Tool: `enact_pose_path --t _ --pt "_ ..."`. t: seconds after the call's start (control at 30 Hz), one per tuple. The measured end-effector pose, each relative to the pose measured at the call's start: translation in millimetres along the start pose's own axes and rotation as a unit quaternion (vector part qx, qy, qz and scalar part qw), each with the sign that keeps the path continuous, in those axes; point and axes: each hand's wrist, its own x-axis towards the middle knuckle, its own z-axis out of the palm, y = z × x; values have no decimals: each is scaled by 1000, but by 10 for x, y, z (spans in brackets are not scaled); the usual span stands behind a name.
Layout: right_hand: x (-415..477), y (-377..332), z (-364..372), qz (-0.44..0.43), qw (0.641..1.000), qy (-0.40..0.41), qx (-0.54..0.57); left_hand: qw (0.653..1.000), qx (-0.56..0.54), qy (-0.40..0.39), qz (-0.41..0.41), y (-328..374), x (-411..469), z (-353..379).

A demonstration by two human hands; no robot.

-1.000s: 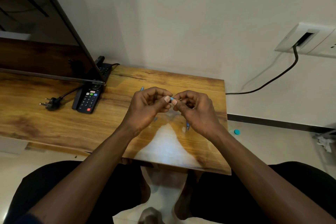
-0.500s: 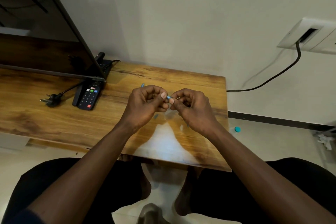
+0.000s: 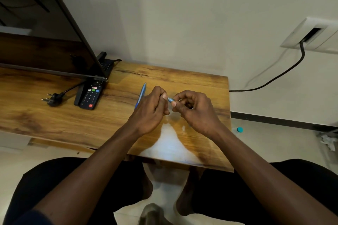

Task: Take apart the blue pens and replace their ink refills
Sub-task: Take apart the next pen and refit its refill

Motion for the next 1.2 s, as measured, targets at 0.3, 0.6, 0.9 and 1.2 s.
enact_pose_path --t 0.3,0.6,0.9,1.2 --pt "-10 13 -13 11 1000 -9 4 982 -162 9 -97 37 45 -58" --pt "-22 107 -78 100 991 -28 80 967 -195 -26 -160 36 84 6" --pt "-123 185 -295 143 960 -9 242 956 -214 -105 -170 164 81 265" --pt "-172 341 -557 153 984 91 13 977 -94 -77 -174 117 106 365"
